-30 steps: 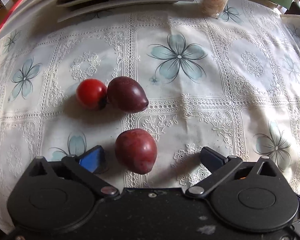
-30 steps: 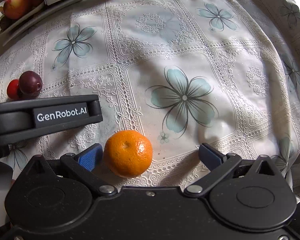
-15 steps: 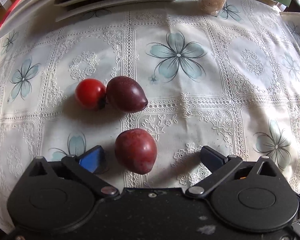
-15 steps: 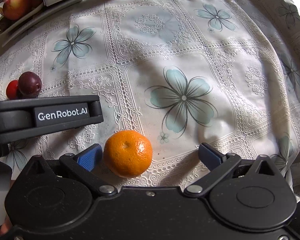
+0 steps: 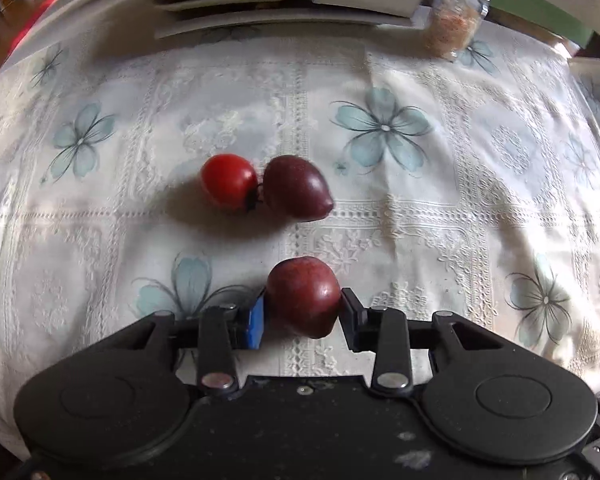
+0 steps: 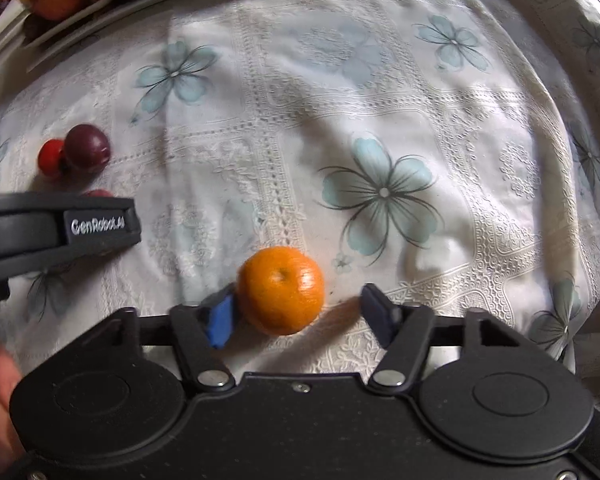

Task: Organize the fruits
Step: 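Close the right gripper on the mandarin while the left gripper closes on the plum, then lift and carry the mandarin and the plum over the gold tray with both grippers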

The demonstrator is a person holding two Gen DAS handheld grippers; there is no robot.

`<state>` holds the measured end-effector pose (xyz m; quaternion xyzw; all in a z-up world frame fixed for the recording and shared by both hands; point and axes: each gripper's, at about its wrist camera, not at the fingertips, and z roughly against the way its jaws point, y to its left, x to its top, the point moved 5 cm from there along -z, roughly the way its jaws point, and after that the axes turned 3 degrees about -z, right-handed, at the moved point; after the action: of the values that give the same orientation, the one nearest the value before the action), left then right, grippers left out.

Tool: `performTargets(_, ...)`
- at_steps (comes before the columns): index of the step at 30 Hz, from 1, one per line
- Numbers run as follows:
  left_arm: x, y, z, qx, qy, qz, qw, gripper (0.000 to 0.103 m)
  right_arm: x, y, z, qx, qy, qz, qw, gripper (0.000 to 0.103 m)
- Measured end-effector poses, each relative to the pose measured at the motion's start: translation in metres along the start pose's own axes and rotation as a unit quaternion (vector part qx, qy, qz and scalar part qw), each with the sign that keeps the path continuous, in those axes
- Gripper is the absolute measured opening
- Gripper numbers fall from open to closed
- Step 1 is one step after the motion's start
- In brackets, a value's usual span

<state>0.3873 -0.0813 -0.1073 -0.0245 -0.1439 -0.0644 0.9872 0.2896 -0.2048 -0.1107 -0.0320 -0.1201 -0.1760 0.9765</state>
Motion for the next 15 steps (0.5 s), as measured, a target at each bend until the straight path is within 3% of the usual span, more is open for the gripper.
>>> performTargets(1, -0.002, 0.003, 0.001, 0.002, 0.000, 0.007, 1.0000, 0.038, -0.001, 0.001, 0.002, 0.003, 0.001, 0.005, 1.000, 0.050)
performTargets(10, -0.018, 0.019, 0.029, 0.010, -0.005, 0.021, 0.9997, 0.038, 0.001, -0.016, 0.006, 0.045, 0.028, -0.043, 0.998, 0.050)
performTargets(15, -0.033, 0.027, 0.058, 0.006, -0.015, 0.020, 0.9997, 0.038, 0.002, -0.024, 0.016, 0.048, 0.011, -0.054, 0.997, 0.050)
